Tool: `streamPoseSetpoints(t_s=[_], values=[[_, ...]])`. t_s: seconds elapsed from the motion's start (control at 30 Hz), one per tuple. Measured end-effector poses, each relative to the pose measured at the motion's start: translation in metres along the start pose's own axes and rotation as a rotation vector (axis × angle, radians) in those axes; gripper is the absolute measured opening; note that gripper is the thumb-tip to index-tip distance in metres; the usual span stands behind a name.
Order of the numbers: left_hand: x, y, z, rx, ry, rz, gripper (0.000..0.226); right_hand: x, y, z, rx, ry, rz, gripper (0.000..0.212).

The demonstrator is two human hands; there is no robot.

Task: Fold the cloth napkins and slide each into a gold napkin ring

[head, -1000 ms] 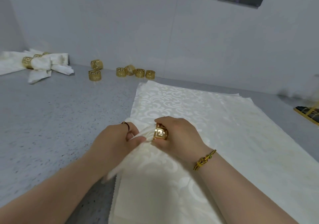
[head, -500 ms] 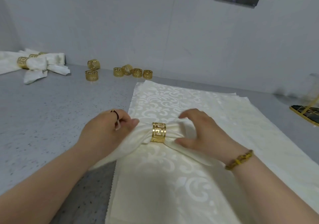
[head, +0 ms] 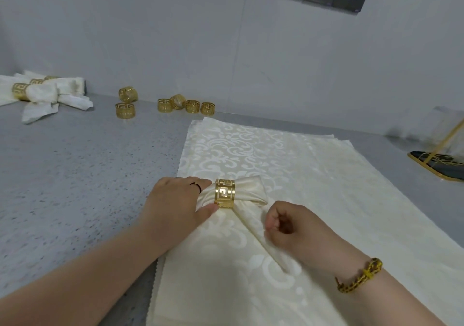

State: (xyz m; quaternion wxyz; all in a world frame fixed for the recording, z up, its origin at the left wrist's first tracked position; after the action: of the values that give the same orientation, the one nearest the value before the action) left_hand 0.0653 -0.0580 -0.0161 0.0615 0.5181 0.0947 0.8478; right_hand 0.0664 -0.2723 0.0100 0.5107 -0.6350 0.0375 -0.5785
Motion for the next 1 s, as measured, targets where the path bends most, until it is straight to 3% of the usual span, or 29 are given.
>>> streamPoseSetpoints(t_s=[0.1,0.2,0.3,0.33,0.37,0.47,0.57,0.67,0.77,0.9,1.0], values=[[0.003,0.001,-0.002,0.017,-0.024,-0.006,0.054,0.007,0.005,-0.003,0.029,-0.022,-0.087,0.035],[0.001,0.0,-0.002,0.089,-0.122,-0.073,0.073,0.015,0.001,-0.002,0.031,-0.159,-0.107,0.031],[0.005,-0.001,-0.001,0.112,-0.205,-0.212,0.092,0.028,-0.008,0.013,0.1,0.007,-0.112,0.023],[0.006,-0.003,-0.001,0.131,-0.229,-0.294,0.087,0.031,-0.012,0.021,0.125,0.051,-0.141,0.016],[0.012,-0.003,0.0,0.139,-0.248,-0.382,0.077,0.03,-0.016,0.029,0.132,0.03,-0.203,0.023],[0.025,0.002,0.005,0.042,-0.3,-0.419,0.074,0.014,-0.018,0.051,0.076,-0.191,-0.446,0.065],[0.021,0.014,0.012,-0.028,-0.364,-0.209,0.089,-0.008,-0.012,0.06,0.105,-0.187,-0.607,0.051],[0.007,0.024,0.015,-0.057,-0.268,-0.151,0.072,-0.014,-0.004,0.058,0.178,-0.065,-0.634,0.027],[0.004,0.022,0.015,-0.034,-0.189,-0.195,0.056,-0.015,-0.001,0.057,0.206,-0.041,-0.664,0.037],[0.009,0.018,0.012,-0.018,-0.159,-0.176,0.066,-0.017,0.002,0.058,0.197,-0.037,-0.662,0.045],[0.011,0.018,0.011,0.019,-0.174,-0.167,0.059,-0.017,0.002,0.057,0.2,-0.038,-0.676,0.044]])
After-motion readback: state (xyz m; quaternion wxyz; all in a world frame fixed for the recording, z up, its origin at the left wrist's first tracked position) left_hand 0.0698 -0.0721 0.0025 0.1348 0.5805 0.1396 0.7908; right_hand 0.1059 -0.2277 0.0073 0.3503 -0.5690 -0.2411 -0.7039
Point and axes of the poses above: each hand's wrist, its own z-axis towards the middle knuckle, its own x-axis out of the back of the hand, y = z × x, the point moved 1 cm from there along z, towards the middle knuckle, and after that the axes turned 14 degrees about x, right-handed, at the moved point
